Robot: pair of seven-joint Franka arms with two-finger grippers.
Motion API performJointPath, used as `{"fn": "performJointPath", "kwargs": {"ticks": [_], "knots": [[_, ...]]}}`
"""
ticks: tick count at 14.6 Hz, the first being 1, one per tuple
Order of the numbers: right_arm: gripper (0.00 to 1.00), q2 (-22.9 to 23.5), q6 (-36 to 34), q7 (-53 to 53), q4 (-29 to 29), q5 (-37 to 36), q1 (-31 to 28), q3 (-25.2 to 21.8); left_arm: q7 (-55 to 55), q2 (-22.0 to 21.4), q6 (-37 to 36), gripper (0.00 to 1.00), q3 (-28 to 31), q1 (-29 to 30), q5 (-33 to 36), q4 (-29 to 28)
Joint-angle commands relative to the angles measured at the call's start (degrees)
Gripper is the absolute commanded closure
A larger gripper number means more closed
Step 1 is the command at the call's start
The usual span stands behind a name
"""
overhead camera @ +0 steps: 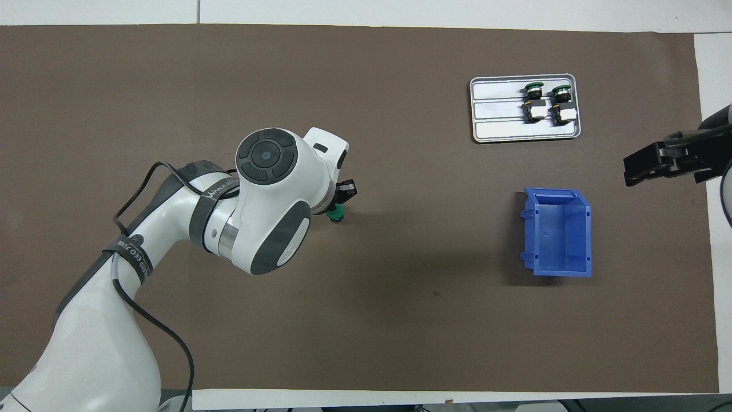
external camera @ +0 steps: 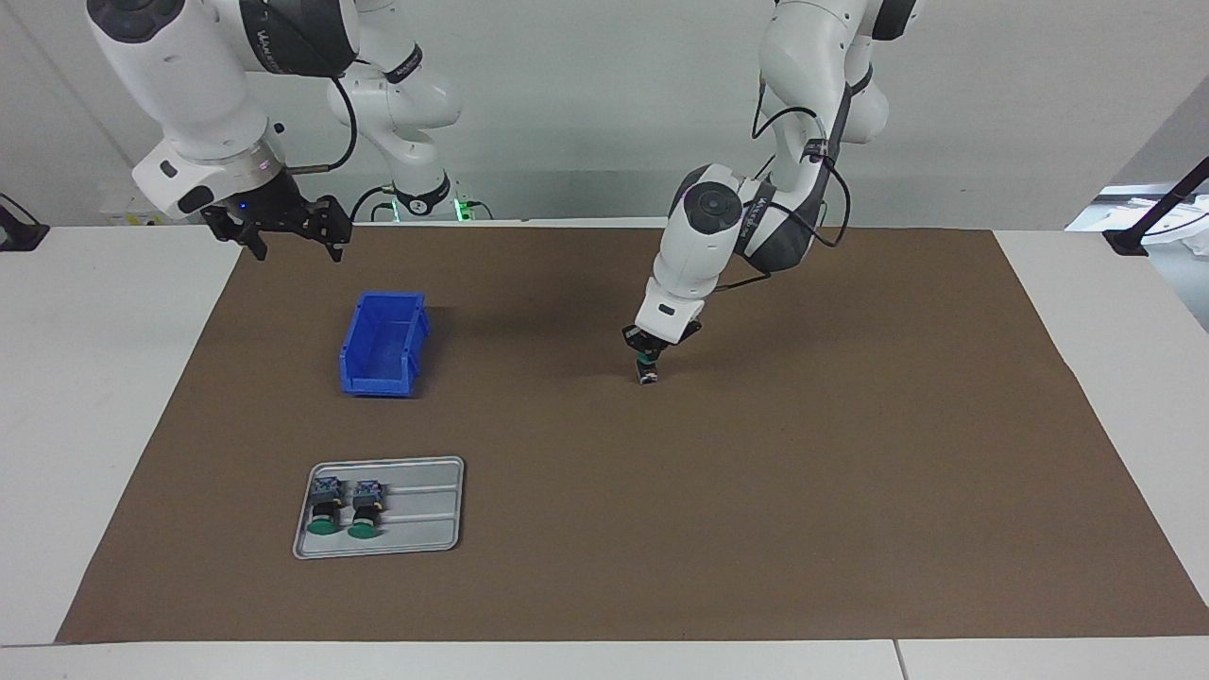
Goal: Place and press button with both arms
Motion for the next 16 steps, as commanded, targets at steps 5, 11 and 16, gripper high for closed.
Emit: {"fn": "performJointPath", "kwargs": {"ticks": [5,11,16], "knots": [[0.00,-1.4,1.0,-1.3,-1.7,0.6,-0.5,0.2,-0.2,-0.4,1.3,0.96,0.4,-0.7,0.7,-2.7],[0.00,-1.4,1.0,-1.3,-1.7,0.6,-0.5,0.2,-0.4,-4.7,-5.0,0.44,1.1,1.2,0.7,-0.1],[0.00,-1.4,1.0,-1.3,-1.7,0.6,-0.5,0.2,4.8,-8.5,-12.2,0.01,1.9,6.3,1.3,0.0]]}}
